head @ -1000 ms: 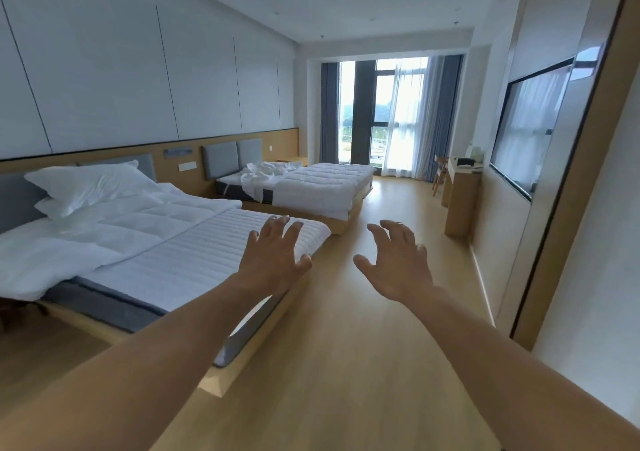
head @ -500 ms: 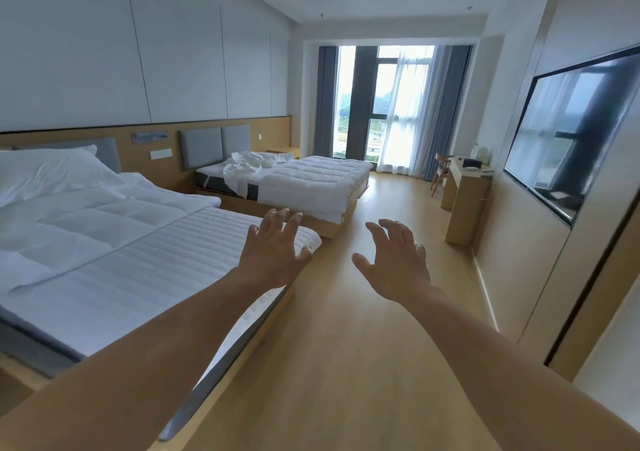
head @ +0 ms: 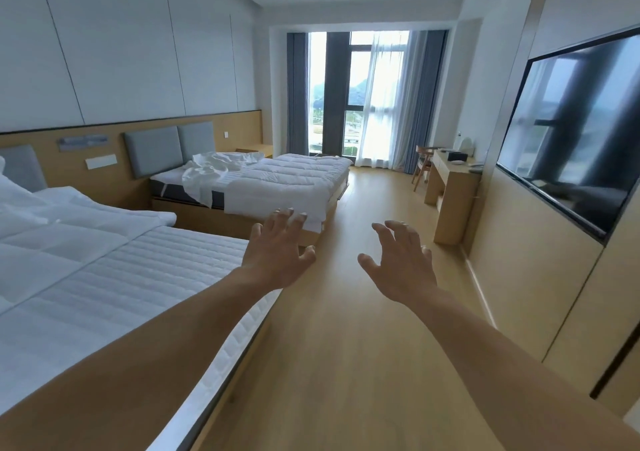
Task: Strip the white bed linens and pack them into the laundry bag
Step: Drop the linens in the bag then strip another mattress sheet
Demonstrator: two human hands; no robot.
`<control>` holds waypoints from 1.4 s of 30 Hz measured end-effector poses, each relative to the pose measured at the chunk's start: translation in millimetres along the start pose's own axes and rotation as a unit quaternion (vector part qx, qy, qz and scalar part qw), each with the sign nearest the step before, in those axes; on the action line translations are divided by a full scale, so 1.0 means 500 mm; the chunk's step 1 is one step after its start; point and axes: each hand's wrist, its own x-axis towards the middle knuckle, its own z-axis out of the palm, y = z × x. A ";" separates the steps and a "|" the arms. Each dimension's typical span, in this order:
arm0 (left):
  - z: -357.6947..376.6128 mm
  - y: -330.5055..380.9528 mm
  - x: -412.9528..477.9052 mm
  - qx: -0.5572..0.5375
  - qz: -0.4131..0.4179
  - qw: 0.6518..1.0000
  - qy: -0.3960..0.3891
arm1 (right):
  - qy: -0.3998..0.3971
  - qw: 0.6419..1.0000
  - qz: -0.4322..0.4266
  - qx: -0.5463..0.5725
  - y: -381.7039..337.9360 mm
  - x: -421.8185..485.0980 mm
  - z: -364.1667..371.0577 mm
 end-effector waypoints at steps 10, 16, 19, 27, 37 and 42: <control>0.161 -0.023 0.423 0.001 -0.041 0.999 0.021 | -0.002 0.999 -0.038 0.031 0.147 0.455 0.111; 0.276 -0.103 0.647 0.005 -0.064 0.998 0.014 | -0.031 0.998 -0.052 0.028 0.176 0.699 0.228; 0.334 -0.158 0.779 0.006 -0.055 0.998 0.016 | -0.024 0.998 -0.049 0.016 0.183 0.835 0.288; 0.434 -0.282 1.161 -0.001 -0.025 0.999 0.023 | -0.001 1.000 -0.023 0.002 0.203 1.196 0.404; 0.629 -0.374 1.561 0.020 -0.034 0.999 0.005 | -0.018 0.999 -0.041 0.008 0.278 1.629 0.590; 0.697 -0.424 1.753 0.032 -0.078 0.996 0.004 | -0.030 0.996 -0.082 0.022 0.300 1.867 0.664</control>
